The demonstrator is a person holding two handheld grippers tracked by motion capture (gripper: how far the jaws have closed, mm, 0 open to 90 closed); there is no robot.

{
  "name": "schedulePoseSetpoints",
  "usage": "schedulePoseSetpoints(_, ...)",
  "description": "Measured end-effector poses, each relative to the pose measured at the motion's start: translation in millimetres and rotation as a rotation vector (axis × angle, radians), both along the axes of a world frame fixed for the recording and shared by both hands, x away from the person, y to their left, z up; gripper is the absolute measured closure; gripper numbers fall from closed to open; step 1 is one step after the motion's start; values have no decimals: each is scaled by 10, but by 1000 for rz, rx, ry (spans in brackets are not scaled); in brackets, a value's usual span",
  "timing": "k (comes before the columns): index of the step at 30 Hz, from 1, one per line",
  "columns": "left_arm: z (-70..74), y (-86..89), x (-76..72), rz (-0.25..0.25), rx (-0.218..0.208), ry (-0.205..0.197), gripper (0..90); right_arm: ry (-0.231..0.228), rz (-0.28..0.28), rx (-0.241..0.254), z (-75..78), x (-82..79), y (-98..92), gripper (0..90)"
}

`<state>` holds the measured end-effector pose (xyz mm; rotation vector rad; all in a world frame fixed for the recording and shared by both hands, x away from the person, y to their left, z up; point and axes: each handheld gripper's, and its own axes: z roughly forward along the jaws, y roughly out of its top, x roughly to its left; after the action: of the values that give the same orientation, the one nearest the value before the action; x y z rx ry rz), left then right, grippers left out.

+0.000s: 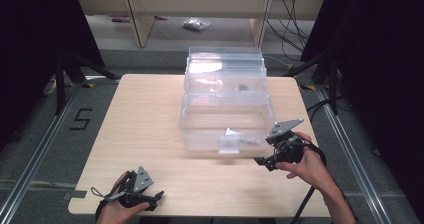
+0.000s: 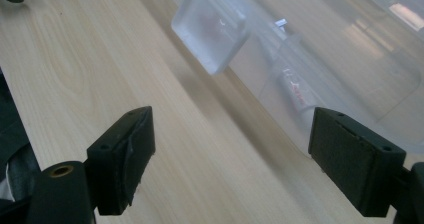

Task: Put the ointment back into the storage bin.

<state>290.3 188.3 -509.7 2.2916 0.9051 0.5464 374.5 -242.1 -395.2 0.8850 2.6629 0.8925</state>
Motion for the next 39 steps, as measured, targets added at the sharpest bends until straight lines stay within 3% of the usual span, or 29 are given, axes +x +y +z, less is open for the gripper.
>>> schedulePoseSetpoints(1,-4,-2,-1,4,-5,2,163,-14,20,0,-19,6,-7,198)
schedulePoseSetpoints(6,1,-2,0,-2,2,-1,164,-13,12,8,-49,-38,-10,195)
schedulePoseSetpoints(7,7,1,-5,-2,3,1,164,-36,25,18,-81,-49,-8,194)
schedulePoseSetpoints(15,17,0,-11,4,10,4,164,-59,28,53,-174,-117,5,191)
schedulePoseSetpoints(17,14,-1,-11,4,10,3,164,-47,3,54,-207,-153,11,190)
schedulePoseSetpoints(22,16,-2,-11,3,10,4,164,-49,24,62,-272,-167,5,191)
schedulePoseSetpoints(25,16,-2,-11,4,10,4,164,-31,6,64,-264,-199,6,191)
schedulePoseSetpoints(27,15,-2,-12,3,10,4,163,-58,11,76,-286,-209,7,190)
schedulePoseSetpoints(30,16,-1,-13,3,10,4,164,-46,5,83,-300,-232,17,190)
schedulePoseSetpoints(32,16,-2,-12,3,10,4,164,-64,24,82,-328,-225,13,191)
schedulePoseSetpoints(33,16,-2,-12,4,9,4,164,-36,10,83,-349,-249,15,191)
schedulePoseSetpoints(36,16,-3,-11,3,9,4,163,-29,4,67,-354,-252,-5,191)
schedulePoseSetpoints(39,14,-4,-10,6,12,5,163,-59,7,84,-389,-258,-16,190)
